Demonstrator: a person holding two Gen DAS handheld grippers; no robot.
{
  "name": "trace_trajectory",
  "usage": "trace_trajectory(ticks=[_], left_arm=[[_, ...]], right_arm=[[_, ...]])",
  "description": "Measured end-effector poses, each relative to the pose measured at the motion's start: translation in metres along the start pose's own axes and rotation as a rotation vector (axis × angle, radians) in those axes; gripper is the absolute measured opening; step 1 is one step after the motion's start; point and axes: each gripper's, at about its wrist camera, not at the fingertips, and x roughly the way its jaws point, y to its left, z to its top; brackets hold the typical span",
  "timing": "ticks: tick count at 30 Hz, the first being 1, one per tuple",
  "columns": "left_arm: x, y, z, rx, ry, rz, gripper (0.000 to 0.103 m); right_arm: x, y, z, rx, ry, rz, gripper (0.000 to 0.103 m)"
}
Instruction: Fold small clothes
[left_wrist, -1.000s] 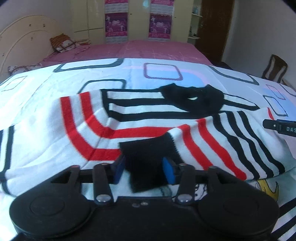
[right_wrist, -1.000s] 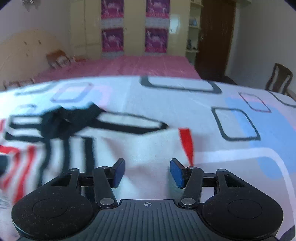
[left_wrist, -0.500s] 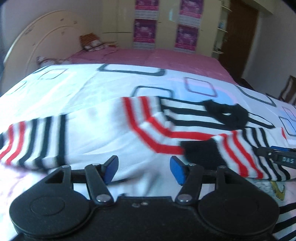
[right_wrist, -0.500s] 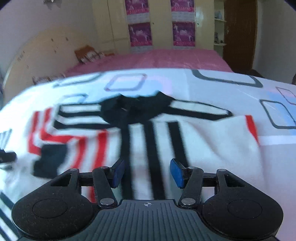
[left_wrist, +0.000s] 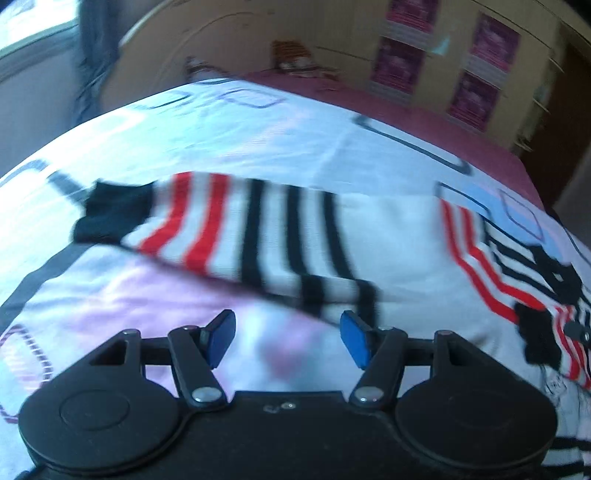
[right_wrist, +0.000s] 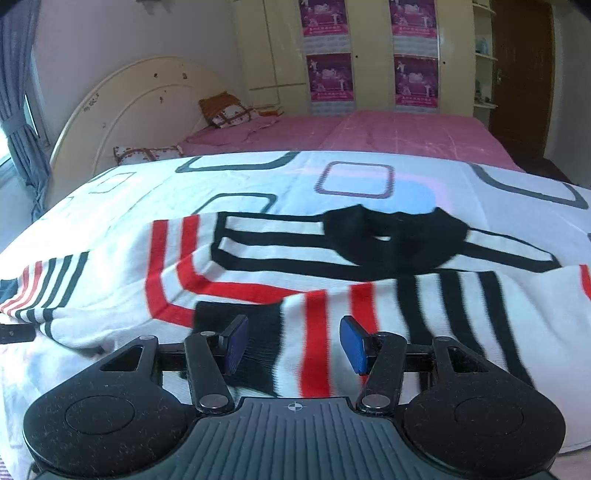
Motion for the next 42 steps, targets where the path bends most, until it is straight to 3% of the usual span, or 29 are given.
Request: trace_trajectory(ticks=[2, 5, 12, 15, 19, 24, 26, 27, 29, 32, 37, 42], left_arm=[[0.000, 0.018, 0.003, -0.048, 0.002, 0.010, 0.064], [0.006, 0.042, 0.009, -0.128, 0.011, 0.013, 0.065], [0.033, 0.081, 0.029, -0.302, 0.007, -0.054, 0.069], [0.043, 0.088, 0.038, -0.344, -0.008, -0.072, 0.069], [0.037, 0.106, 0.040, -0.461, -0.013, -0.124, 0.069], [0.030, 0.115, 0.037, -0.455, -0.032, -0.128, 0.072], [0.042, 0.117, 0.038, -0.462, -0.006, -0.120, 0.060], [0.046, 0.120, 0.038, -0.481, -0.016, -0.120, 0.055], [0.053, 0.124, 0.038, -0.504, -0.053, -0.120, 0.031], [0.061, 0.130, 0.038, -0.532, -0.080, -0.106, 0.014], [0.051, 0.121, 0.042, -0.490, -0.125, -0.111, 0.006], [0.007, 0.074, 0.060, -0.294, -0.223, -0.203, 0.006]], right_arm=[[0.006, 0.006, -0.002, -0.004, 0.010, -0.006, 0.054], [0.027, 0.011, -0.009, -0.017, 0.091, -0.023, 0.054], [0.025, 0.017, -0.006, -0.011, 0.043, -0.041, 0.054], [0.037, 0.019, -0.011, -0.028, 0.087, -0.056, 0.054], [0.036, 0.021, -0.013, -0.060, 0.074, -0.063, 0.054], [0.037, 0.021, -0.016, -0.058, 0.063, -0.067, 0.055], [0.038, 0.023, -0.016, -0.058, 0.059, -0.072, 0.056], [0.038, 0.024, -0.016, -0.058, 0.057, -0.074, 0.057], [0.039, 0.025, -0.016, -0.059, 0.056, -0.080, 0.057], [0.039, 0.025, -0.016, -0.062, 0.057, -0.081, 0.057], [0.039, 0.026, -0.015, -0.061, 0.051, -0.088, 0.057], [0.038, 0.027, -0.020, -0.068, 0.032, -0.099, 0.057]])
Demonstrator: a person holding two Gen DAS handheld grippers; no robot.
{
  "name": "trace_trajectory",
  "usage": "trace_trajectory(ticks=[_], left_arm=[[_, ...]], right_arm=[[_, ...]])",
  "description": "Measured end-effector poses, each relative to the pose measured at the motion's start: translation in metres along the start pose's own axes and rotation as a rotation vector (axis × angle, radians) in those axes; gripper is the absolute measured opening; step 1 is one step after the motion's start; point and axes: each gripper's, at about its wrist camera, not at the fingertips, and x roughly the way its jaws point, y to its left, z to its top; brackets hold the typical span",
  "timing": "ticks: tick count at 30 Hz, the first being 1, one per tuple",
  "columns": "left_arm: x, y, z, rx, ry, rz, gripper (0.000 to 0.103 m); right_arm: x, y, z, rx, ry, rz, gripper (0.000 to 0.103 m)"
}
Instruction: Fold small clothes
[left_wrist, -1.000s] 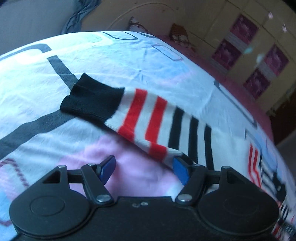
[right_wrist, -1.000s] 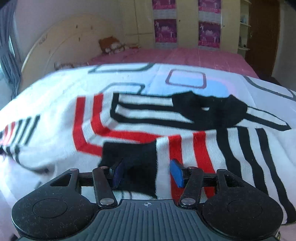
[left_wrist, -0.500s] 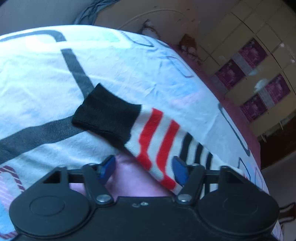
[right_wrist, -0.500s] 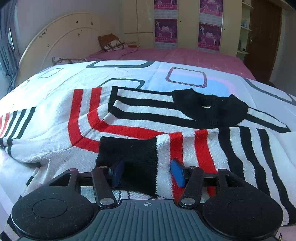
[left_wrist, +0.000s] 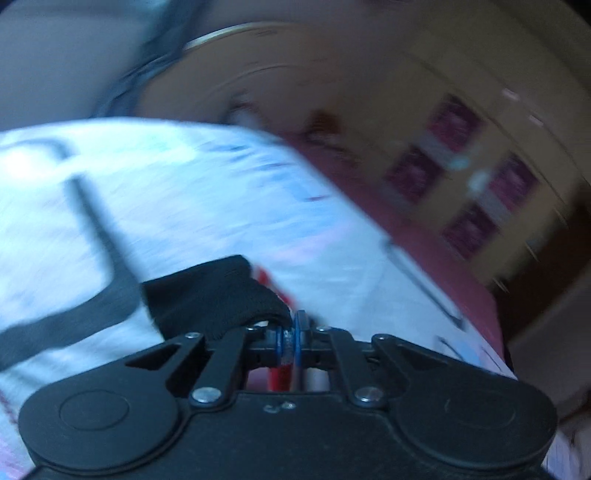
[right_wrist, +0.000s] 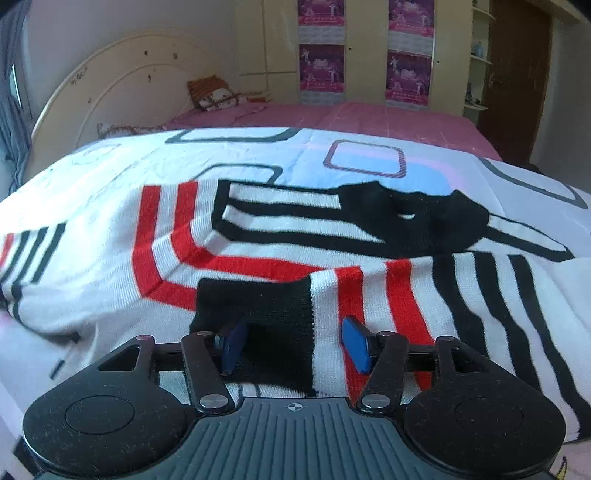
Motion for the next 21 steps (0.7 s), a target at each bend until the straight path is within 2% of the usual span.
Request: trace_trajectory(ticks=[3, 6, 8, 12, 16, 21], left_arm=[[-0.011, -0.051, -0.003, 0.110, 0.000, -0.125, 0.006], [-0.016, -0.109, -0.019, 0.217, 0.028, -0.254, 0.006], [-0.016, -0.150, -0.036, 0.286, 0.066, -0.344, 0.006], [-0.008, -0.219, -0.084, 0.412, 0.148, -0.469, 0.006], [0.010, -0.276, -0.146, 0.549, 0.249, -0.530, 0.006], [0.029, -0.312, -0.214, 0.718, 0.358, -0.515, 0.009]], right_arm=[[-0.007, -0.012, 0.007, 0.075, -0.007, 0.045, 0.057], [-0.022, -0.026, 0.009, 0.120, -0.038, 0.045, 0.057], [-0.033, -0.038, 0.008, 0.137, -0.050, 0.041, 0.057], [-0.058, -0.069, 0.000, 0.181, -0.067, 0.011, 0.057], [-0.080, -0.106, -0.012, 0.222, -0.077, -0.031, 0.057], [-0.100, -0.145, -0.027, 0.281, -0.070, -0.050, 0.057]])
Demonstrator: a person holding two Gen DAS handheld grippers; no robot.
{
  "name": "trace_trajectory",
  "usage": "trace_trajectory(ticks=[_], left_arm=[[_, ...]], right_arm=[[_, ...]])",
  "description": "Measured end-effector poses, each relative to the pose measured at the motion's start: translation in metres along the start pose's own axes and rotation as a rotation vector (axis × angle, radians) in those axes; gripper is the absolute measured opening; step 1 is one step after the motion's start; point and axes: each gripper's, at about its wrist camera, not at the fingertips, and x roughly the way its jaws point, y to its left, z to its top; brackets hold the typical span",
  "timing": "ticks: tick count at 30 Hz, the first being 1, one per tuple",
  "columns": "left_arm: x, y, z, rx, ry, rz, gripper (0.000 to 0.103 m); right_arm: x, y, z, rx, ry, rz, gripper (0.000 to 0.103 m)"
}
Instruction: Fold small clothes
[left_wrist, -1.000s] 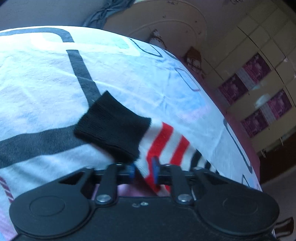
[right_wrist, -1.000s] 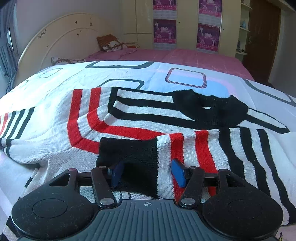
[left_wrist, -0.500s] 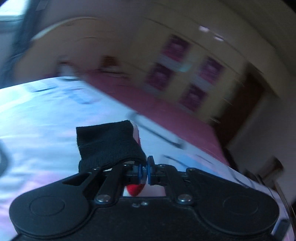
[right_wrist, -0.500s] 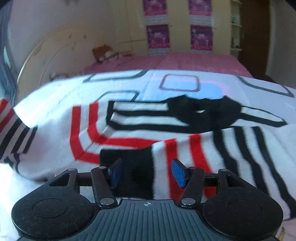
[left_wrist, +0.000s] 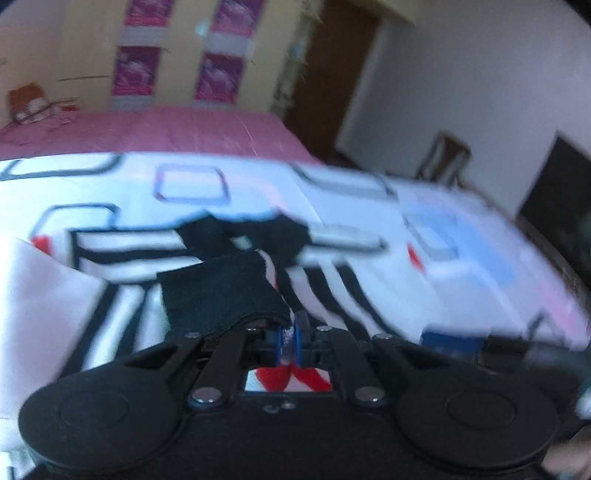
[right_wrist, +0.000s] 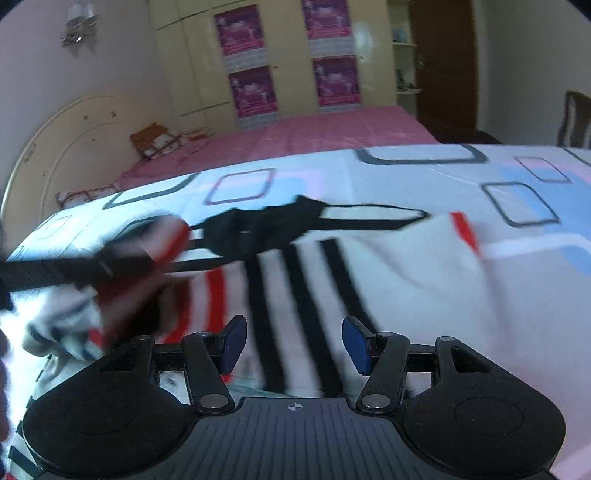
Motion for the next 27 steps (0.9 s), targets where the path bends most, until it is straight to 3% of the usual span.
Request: trace_trajectory(ticks=[2, 3, 4, 5, 7, 10, 14, 15, 17, 21, 23, 26, 27], left_arm=[[0.006, -0.014, -0.011, 0.064, 0.031, 0.023, 0.029], [0.005, -0.018, -0.016, 0.088, 0.039, 0.030, 0.031], [0.002, -0.021, -0.019, 0.109, 0.041, 0.035, 0.039], [-0.003, -0.023, -0.021, 0.127, 0.038, 0.044, 0.054], [-0.019, -0.019, -0.026, 0.151, 0.003, 0.087, 0.066], [-0.044, -0.012, -0.032, 0.166, -0.030, 0.165, 0.067], [-0.078, 0.019, -0.044, 0.126, -0.056, 0.327, 0.068], [-0.085, 0.029, -0.049, 0.112, -0.060, 0.373, 0.068], [-0.095, 0.048, -0.061, 0.090, -0.053, 0.458, 0.068], [-0.093, 0.076, -0.078, 0.067, 0.003, 0.551, 0.067], [-0.084, 0.081, -0.079, 0.077, 0.018, 0.571, 0.064], [-0.071, 0.084, -0.072, 0.075, 0.012, 0.576, 0.062], [-0.066, 0.085, -0.069, 0.086, 0.008, 0.582, 0.060]], right_arm=[[-0.005, -0.010, 0.000, 0.028, 0.003, 0.015, 0.057], [-0.007, -0.014, 0.000, 0.042, 0.004, 0.028, 0.057], [-0.008, -0.016, 0.001, 0.051, 0.002, 0.036, 0.057], [-0.009, -0.016, 0.002, 0.053, 0.001, 0.042, 0.057], [-0.009, -0.013, 0.004, 0.049, -0.001, 0.068, 0.057], [-0.006, -0.002, 0.006, 0.036, 0.004, 0.119, 0.057], [0.004, 0.027, 0.006, -0.015, 0.018, 0.188, 0.058], [0.006, 0.035, 0.005, -0.032, 0.028, 0.201, 0.060], [0.014, 0.050, 0.003, -0.073, 0.042, 0.197, 0.077], [0.031, 0.075, -0.005, -0.170, 0.047, 0.145, 0.080], [0.041, 0.083, -0.007, -0.212, 0.048, 0.102, 0.074], [0.051, 0.087, -0.004, -0.217, 0.053, 0.080, 0.046], [0.054, 0.086, -0.002, -0.211, 0.053, 0.077, 0.031]])
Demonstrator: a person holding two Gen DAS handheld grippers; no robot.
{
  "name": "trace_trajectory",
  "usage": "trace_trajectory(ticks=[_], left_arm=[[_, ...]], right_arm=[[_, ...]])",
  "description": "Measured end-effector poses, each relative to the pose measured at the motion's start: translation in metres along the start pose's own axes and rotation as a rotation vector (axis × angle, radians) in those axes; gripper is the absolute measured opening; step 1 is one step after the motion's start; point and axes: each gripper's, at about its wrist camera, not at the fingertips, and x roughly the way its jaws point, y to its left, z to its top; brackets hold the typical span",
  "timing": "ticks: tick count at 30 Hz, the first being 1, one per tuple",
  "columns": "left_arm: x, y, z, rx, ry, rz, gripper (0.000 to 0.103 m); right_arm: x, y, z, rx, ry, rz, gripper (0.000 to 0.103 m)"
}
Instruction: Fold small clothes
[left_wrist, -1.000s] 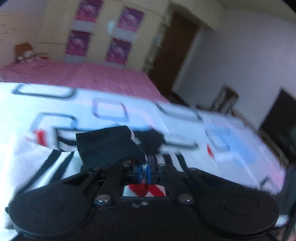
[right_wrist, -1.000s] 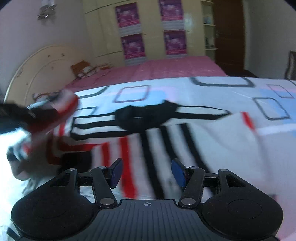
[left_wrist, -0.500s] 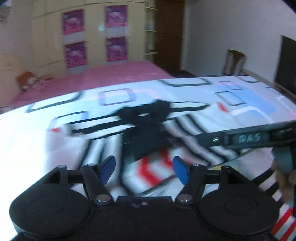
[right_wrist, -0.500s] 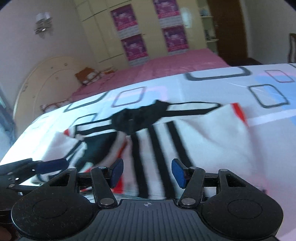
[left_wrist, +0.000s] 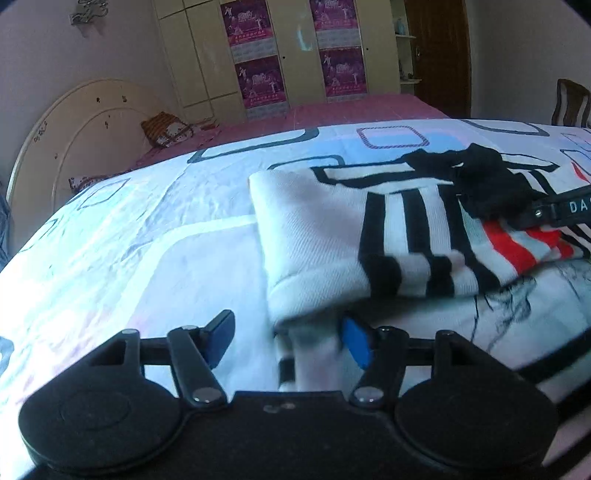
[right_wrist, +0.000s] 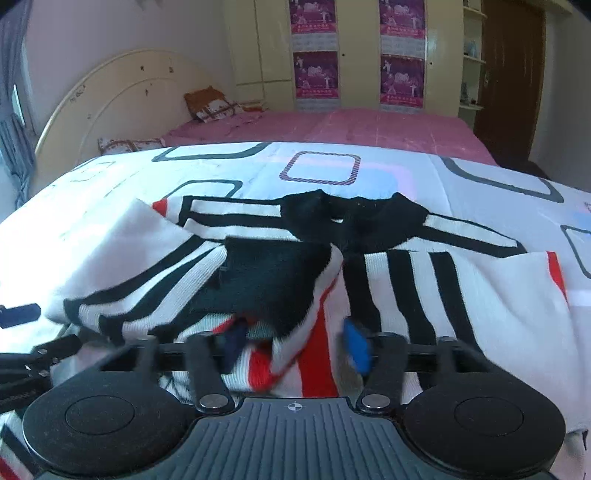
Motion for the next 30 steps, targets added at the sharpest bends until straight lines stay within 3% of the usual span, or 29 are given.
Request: trace_trajectory(ticks=[1, 2, 4, 7, 13, 18, 27, 30], left_arm=[[0.005, -0.001, 0.003, 0.009, -0.006, 0.008, 0.053], [0.007, 0.000, 0.004, 0.013, -0.007, 0.011, 0.044], [0.011, 0.005, 0.003, -0.003, -0.005, -0.019, 0.031], [0.005, 0.002, 0.000, 0.042, -0.030, -0.023, 0.023], [0.006, 0.002, -0.004, 0.065, -0.024, -0.039, 0.020], [0.002, -0.001, -0.009, 0.120, -0.023, -0.044, 0.020], [-0.003, 0.013, -0.009, 0.047, 0.029, -0.099, 0.020], [-0.012, 0.024, -0.006, -0.016, 0.043, -0.126, 0.020]], right_arm=[[0.000, -0.002, 0.003, 0.011, -0.003, 0.000, 0.016], [-0.003, -0.006, 0.006, 0.028, -0.016, -0.001, 0.012], [-0.014, -0.017, 0.012, 0.060, -0.059, -0.022, 0.007], [-0.027, -0.041, 0.013, 0.104, -0.083, -0.073, 0.006], [-0.024, -0.085, -0.011, 0.231, 0.019, -0.086, 0.006], [-0.031, -0.093, -0.015, 0.255, 0.021, -0.062, 0.007], [-0.042, -0.104, -0.025, 0.253, 0.031, -0.098, 0.008], [-0.050, -0.104, -0.023, 0.237, 0.028, -0.074, 0.008]])
